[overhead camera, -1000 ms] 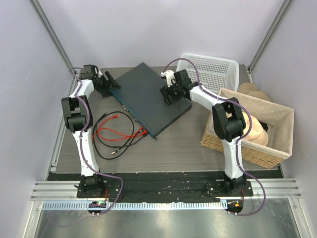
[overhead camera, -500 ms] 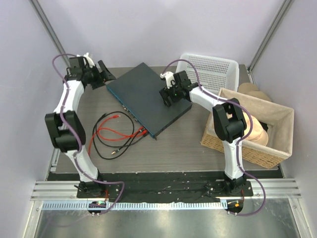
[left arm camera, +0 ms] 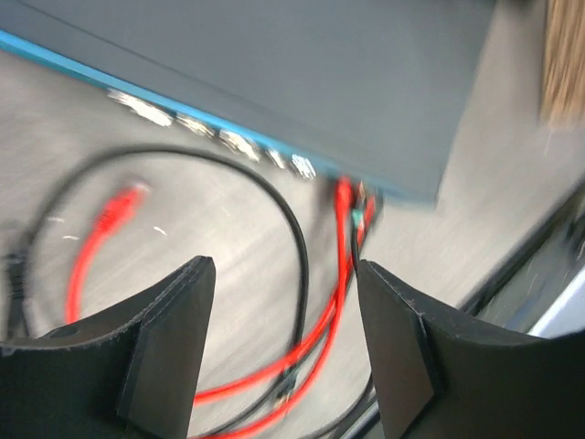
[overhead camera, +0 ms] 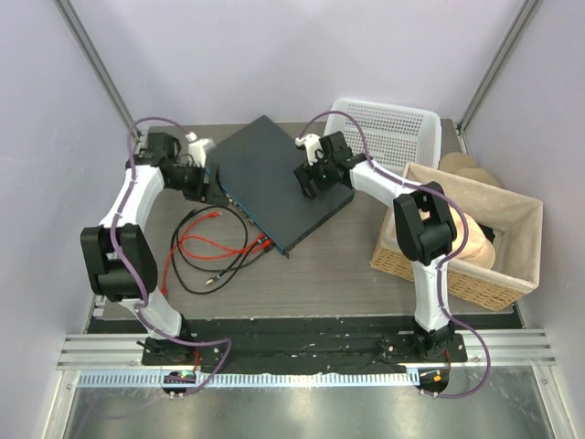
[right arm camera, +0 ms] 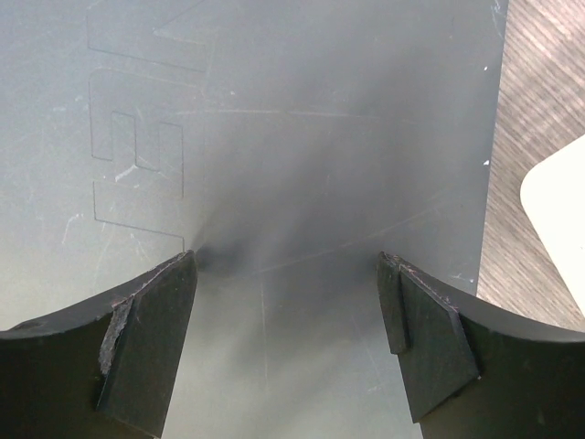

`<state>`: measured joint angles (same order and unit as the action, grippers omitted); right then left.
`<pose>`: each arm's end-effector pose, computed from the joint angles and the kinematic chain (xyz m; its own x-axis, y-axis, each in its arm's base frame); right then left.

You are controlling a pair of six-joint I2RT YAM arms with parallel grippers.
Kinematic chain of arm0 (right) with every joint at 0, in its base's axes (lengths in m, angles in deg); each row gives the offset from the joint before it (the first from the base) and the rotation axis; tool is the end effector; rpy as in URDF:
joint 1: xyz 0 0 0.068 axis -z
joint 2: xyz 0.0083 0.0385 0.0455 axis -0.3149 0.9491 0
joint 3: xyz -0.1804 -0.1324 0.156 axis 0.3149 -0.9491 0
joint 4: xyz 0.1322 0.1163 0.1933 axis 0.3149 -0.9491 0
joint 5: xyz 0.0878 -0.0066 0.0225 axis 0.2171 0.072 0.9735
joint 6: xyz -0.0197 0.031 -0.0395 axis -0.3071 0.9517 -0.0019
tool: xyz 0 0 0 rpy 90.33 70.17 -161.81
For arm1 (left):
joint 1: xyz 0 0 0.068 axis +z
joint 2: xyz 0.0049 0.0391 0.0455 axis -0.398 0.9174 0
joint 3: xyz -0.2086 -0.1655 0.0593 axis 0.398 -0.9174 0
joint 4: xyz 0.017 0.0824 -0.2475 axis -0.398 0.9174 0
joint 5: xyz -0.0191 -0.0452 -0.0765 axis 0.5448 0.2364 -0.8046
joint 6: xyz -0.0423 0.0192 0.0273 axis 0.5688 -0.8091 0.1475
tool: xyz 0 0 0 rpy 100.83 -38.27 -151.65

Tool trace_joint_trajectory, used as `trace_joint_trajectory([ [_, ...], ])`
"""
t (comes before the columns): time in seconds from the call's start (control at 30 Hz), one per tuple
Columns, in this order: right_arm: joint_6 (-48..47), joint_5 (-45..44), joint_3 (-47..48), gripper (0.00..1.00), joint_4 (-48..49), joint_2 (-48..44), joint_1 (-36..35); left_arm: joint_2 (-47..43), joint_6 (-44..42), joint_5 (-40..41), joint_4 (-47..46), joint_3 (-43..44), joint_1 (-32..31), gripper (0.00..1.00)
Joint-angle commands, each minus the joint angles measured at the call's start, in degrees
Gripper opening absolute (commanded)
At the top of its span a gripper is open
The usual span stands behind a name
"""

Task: Pull the plug from the switch port
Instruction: Move the switch port to the center of the board, then pull the connector from the switch port.

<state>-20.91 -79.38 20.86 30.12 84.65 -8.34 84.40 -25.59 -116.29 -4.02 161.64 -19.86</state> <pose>0.4216 0.2189 0.2004 -0.4963 -0.5217 -0.6939 -0.6937 0.7189 -0.0444 0.3537 -0.0010 0.2784 -0.8266 0.0790 -0.5573 0.4032 0.7739 -0.4883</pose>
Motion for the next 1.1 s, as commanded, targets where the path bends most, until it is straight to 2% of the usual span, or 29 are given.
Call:
trace_joint_trajectory([
  [0.0,1.13,-0.37,-2.37,0.87,-3.76,-3.19,-0.9,-2.99,-18.29,-1.08,11.43,-2.12,-4.99,0.68],
  [0.13,0.68,-1.17,-3.08,0.86,-4.63,-3.72,-1.08,-1.5,-10.65,0.23,3.36,-3.0,-7.19,0.68],
  [0.2,0.68,-0.99,-2.47,0.86,-5.25,-3.46,-0.9,0.08,-6.16,1.28,3.59,-0.03,-9.13,0.66],
  [0.23,1.55,-0.12,-1.77,0.86,-5.95,-3.2,-0.64,1.04,-5.63,1.38,7.95,2.51,-9.74,0.66],
  [0.3,6.45,7.77,1.12,0.84,-4.91,-1.54,3.74,4.47,-8.07,3.12,14.03,11.99,-11.41,0.66],
  [0.33,12.57,8.15,1.58,0.84,-3.08,-1.35,5.15,5.7,-9.56,5.05,19.71,15.07,-12.03,0.66],
  [0.37,13.16,6.85,1.41,0.84,-1.23,-1.78,6.64,7.1,-10.8,8.46,22.47,20.32,-12.82,0.66],
  [0.47,13.68,7.44,3.16,0.84,1.07,-2.67,6.92,6.95,-13.44,10.34,31.44,25.11,-12.91,0.66],
  [0.53,14.22,11.13,3.95,0.84,2.12,-3.62,6.4,3.44,-15.9,10.08,34.96,22.07,-13.0,0.66],
  [0.6,14.22,11.14,3.95,0.85,2.31,-4.33,3.87,-2.07,-16.96,11.39,33.76,17.5,-13.0,0.67],
  [0.63,13.26,10.7,3.78,0.85,1.96,-5.21,2.72,-4.2,-17.57,12.09,30.0,12.25,-13.0,0.68],
  [0.77,9.82,8.33,3.95,0.85,0.73,-6.62,-0.98,-10.54,-17.93,12.72,19.87,2.98,-12.91,0.69],
  [0.9,8.25,7.62,5.71,0.84,-3.39,-8.73,-1.87,-13.53,-18.72,7.1,16.88,-2.46,-12.91,0.68],
  [1.07,6.57,7.01,7.72,0.82,-8.76,-10.93,-2.13,-17.31,-19.87,-1.69,17.14,-14.41,-13.35,0.62],
])
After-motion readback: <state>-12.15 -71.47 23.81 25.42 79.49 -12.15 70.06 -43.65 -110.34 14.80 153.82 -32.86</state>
